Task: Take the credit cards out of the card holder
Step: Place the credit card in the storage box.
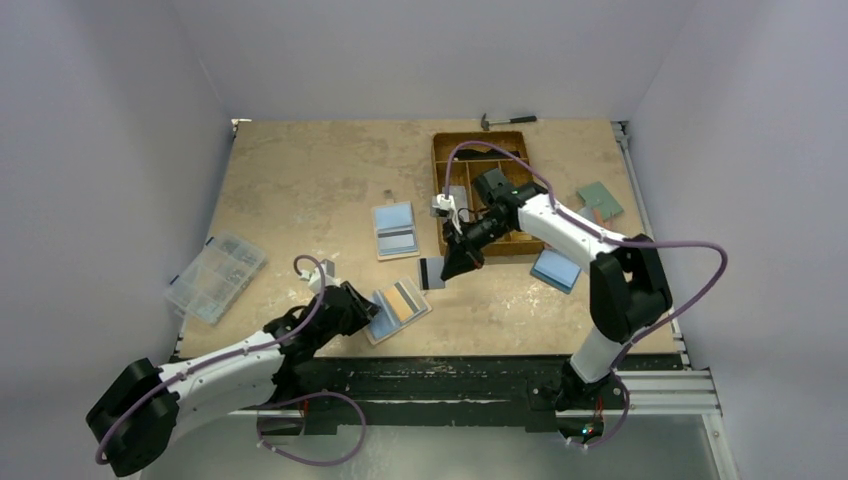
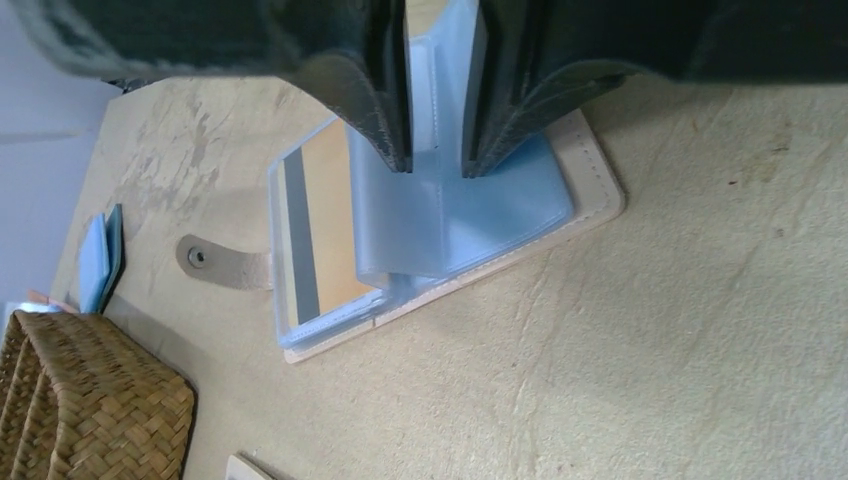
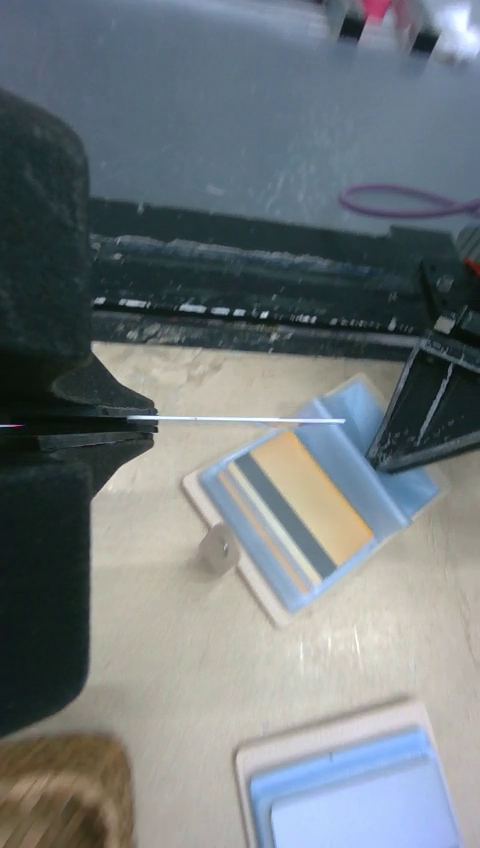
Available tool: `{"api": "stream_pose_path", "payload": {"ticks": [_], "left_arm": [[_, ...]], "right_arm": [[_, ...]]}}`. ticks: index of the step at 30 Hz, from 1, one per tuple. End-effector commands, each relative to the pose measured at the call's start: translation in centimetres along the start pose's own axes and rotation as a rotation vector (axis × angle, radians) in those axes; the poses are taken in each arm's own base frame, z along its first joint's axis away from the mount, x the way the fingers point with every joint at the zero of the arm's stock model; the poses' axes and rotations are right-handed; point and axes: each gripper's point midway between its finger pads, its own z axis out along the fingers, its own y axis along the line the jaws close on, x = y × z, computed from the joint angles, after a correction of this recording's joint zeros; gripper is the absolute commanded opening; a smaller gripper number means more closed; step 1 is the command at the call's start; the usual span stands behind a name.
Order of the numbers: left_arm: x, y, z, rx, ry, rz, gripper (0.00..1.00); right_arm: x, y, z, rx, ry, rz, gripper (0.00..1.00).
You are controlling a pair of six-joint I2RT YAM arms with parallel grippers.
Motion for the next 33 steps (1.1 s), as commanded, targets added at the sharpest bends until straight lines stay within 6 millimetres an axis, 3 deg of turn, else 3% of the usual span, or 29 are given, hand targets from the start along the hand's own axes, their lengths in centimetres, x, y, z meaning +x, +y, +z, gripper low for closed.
{"api": "stream_pose_path", "payload": {"ticks": [1, 9, 15, 23, 33], "left_arm": [[1.1, 4.7, -0.7, -0.218, 0.067, 0.096, 0.36], [-1.5, 2.5, -2.4, -0.188, -0.010, 0.117, 0.62], [-2.9, 1.2, -3.7, -0.139, -0.056, 0.130, 0.69], [-4.6, -2.2, -5.0, -0.006, -0.101, 0.213, 0.70], [-5.3, -3.2, -5.3, 0.027, -0.131, 0.209, 0.70]], "right_arm": [[-4.0, -1.1, -3.4, 0.219, -0.028, -0.206, 0.00], [-7.5, -3.2, -9.0, 0.559, 0.018, -0.430, 0.00], [-9.9, -4.4, -12.4, 0.753, 0.027, -0.563, 0.00], [-9.5, -6.4, -13.7, 0.830, 0.162, -0.761, 0.00], [-8.6, -9.5, -13.8, 0.836, 0.336, -0.943, 0.00]]}}
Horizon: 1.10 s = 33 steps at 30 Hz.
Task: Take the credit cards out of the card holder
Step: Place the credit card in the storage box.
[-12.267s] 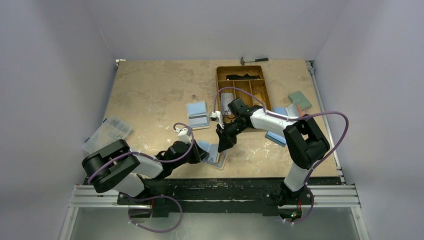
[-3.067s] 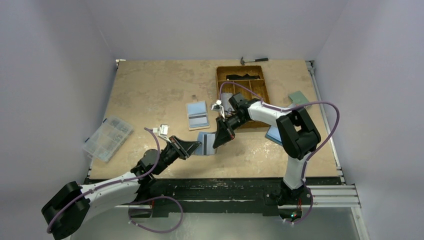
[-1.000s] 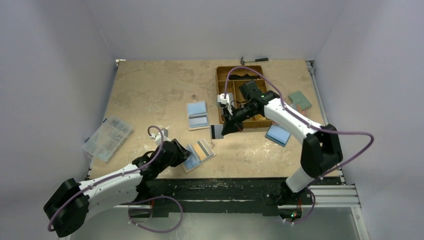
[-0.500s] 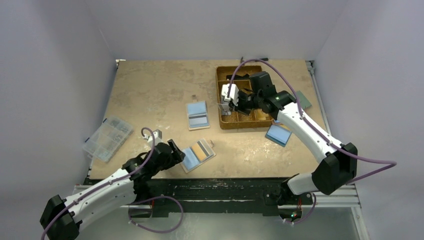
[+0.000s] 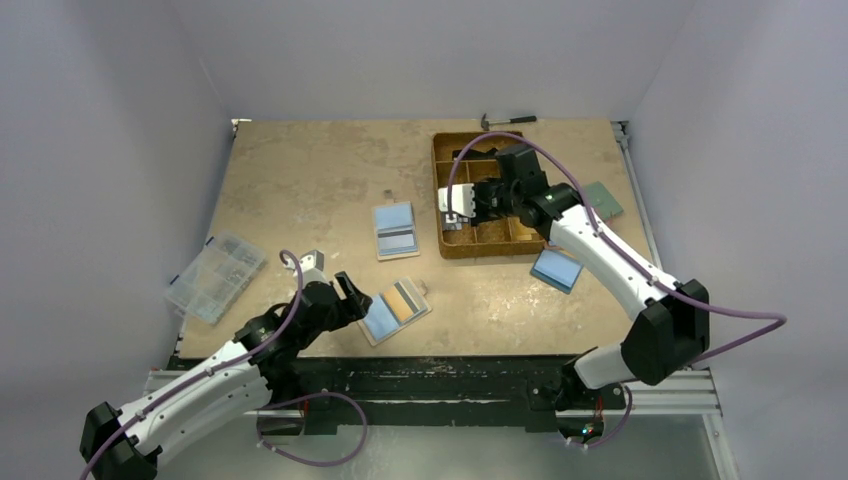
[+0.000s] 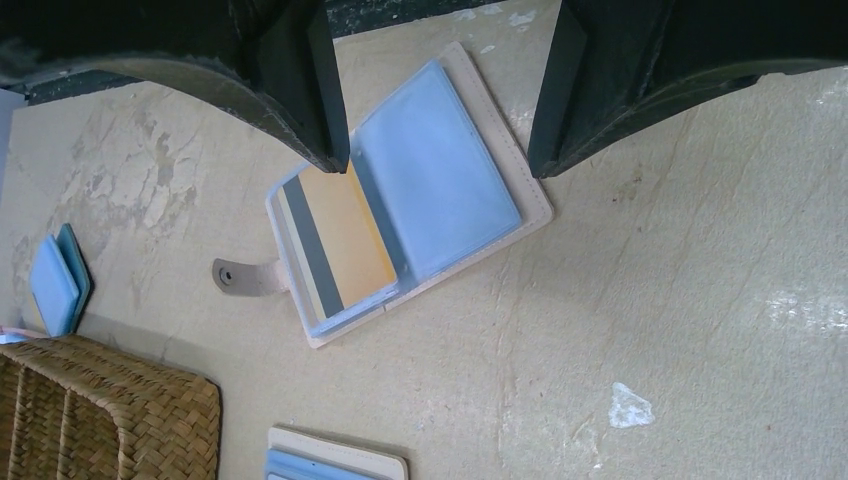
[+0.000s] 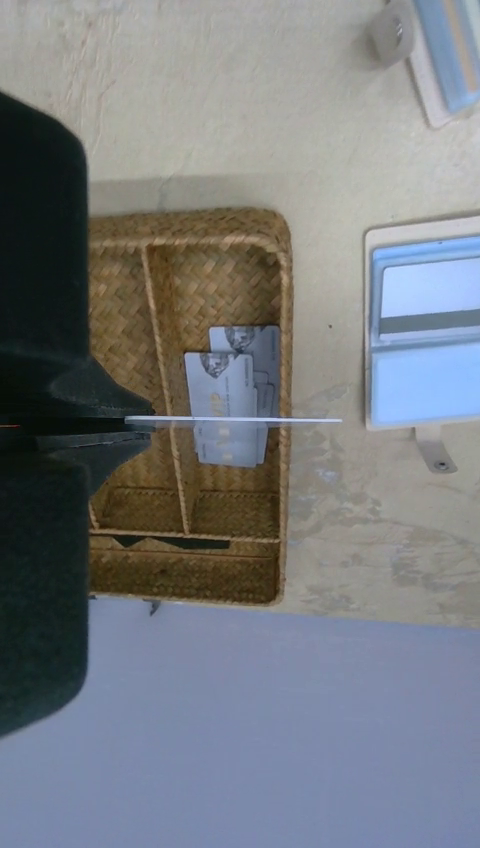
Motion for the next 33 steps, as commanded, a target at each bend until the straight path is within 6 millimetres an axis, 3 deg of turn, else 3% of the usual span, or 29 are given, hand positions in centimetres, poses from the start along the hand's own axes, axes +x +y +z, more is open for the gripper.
{"api": "stream_pose_path", "payload": {"ticks": [1, 17, 25, 33], "left_arm": [[-1.9, -1.8, -0.6, 0.057, -0.055, 0.003, 0.70], [-2.2, -1.8, -0.9, 0.069, -0.076, -0.004, 0.70], [-2.3, -1.6, -0.9, 0.060, -0.083, 0.000, 0.71], [-2.3, -1.6, -0.7, 0.055, -0.082, -0.006, 0.71]], "right_arm": [[1.3, -1.8, 1.0, 0.040, 0.052, -0.142, 0.00], [5.6, -3.4, 5.1, -0.069, 0.229, -0.472, 0.00], [6.3, -3.9, 7.1, -0.081, 0.236, -0.511, 0.00], [8.2, -3.4, 9.1, -0.104, 0.284, -0.564, 0.00]]}}
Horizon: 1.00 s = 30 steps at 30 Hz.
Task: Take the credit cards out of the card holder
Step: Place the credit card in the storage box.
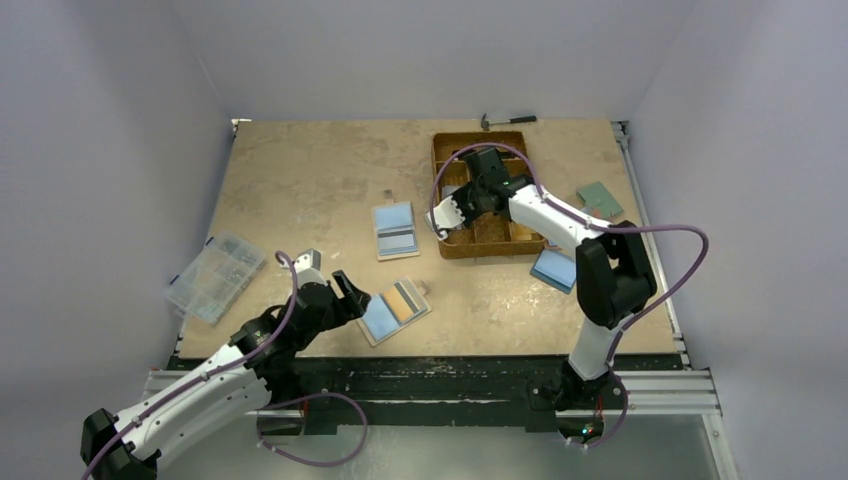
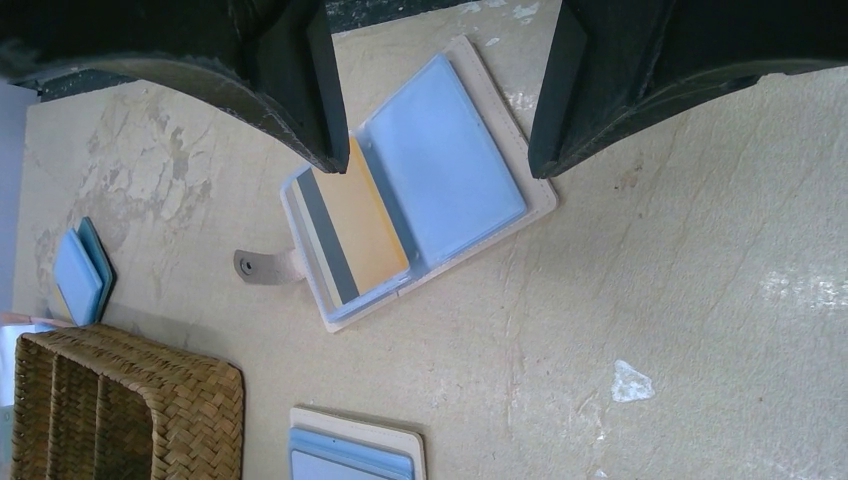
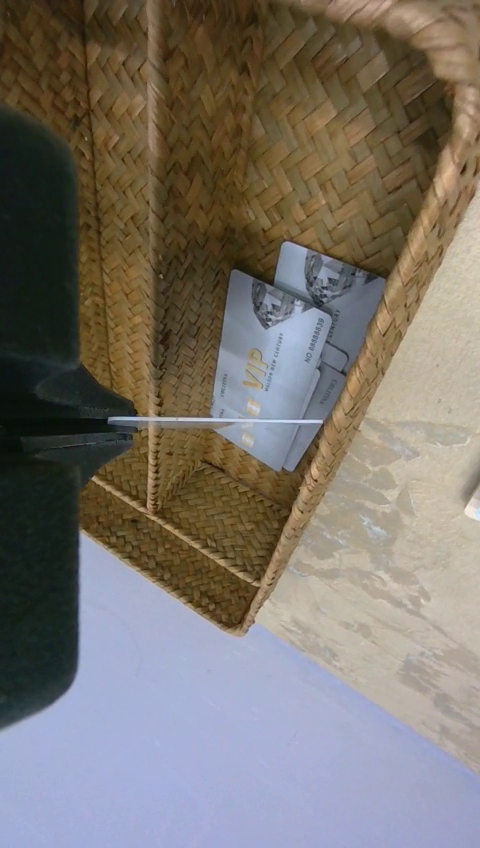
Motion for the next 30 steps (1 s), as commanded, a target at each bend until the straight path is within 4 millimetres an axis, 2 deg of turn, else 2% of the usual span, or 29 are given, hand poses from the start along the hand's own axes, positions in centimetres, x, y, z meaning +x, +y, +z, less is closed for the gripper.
{"api": "stream_pose_path", "payload": {"ticks": [1, 8, 17, 26, 30], "left_arm": [[-1.5, -1.3, -0.2, 0.030, -0.045, -0.012, 0.71], [-1.4, -1.3, 0.0, 0.027, -0.043, -0.015, 0.71], [-1.4, -1.2, -0.1, 0.024, -0.043, -0.020, 0.71], [-1.5, -1.0, -0.2, 0.019, -0.049, -0.027, 0.71], [-1.5, -1.0, -0.2, 0.019, -0.049, -0.029, 0.71]], "right_arm": [[1.1, -2.0, 0.1, 0.049, 0.049, -0.084, 0.00], [1.9, -1.0, 1.9, 0.015, 0.081, -0.121, 0.00], [2.7, -1.1, 3.5, 0.030, 0.128, -0.154, 0.03], [3.1, -0.5, 4.8, 0.015, 0.142, -0.161, 0.14], [2.9, 0.3, 4.9, -0.001, 0.128, -0.139, 0.22]]}}
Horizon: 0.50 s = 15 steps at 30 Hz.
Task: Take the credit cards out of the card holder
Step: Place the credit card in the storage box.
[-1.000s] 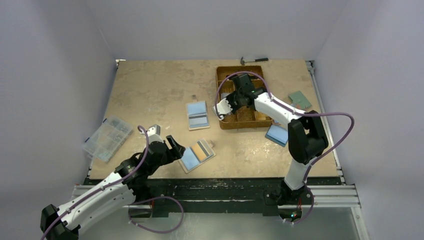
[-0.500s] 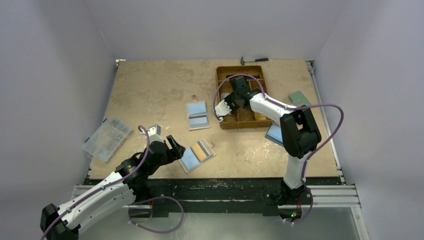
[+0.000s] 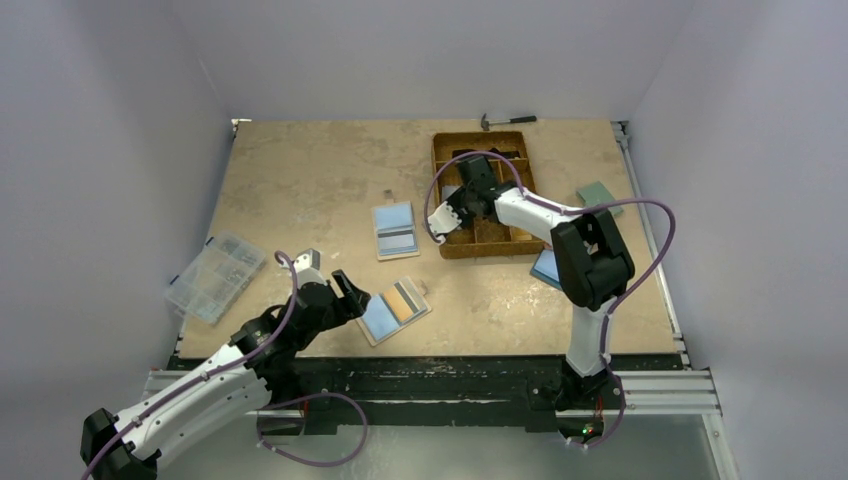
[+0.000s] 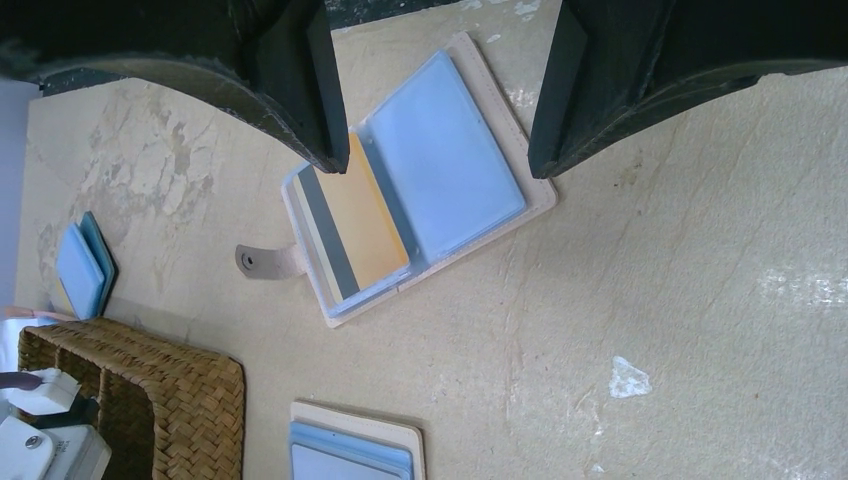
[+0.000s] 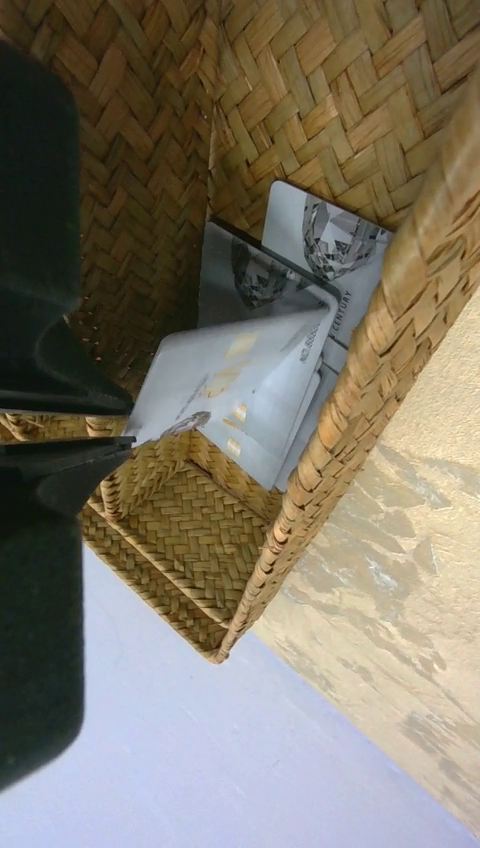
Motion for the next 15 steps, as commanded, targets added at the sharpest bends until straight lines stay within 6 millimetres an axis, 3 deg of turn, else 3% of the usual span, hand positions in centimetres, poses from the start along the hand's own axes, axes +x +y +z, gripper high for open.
{"api": "stream_pose_path", "payload": {"ticks": [1, 6, 15], "left_arm": [[-1.3, -1.0, -0.3, 0.023, -0.042, -0.025, 0.71], [-1.4, -1.2, -0.2, 0.030, -0.043, -0.026, 0.71], [-1.4, -1.8, -0.5, 0.067, -0.042, -0.044, 0.71]], "right_arm": [[0.3, 0.1, -0.4, 0.007, 0.011, -0.002, 0.23], [0.3, 0.3, -2.0, 0.010, 0.013, 0.004, 0.29], [0.2, -1.5, -5.6, 0.072, -0.014, 0.079, 0.34]]}}
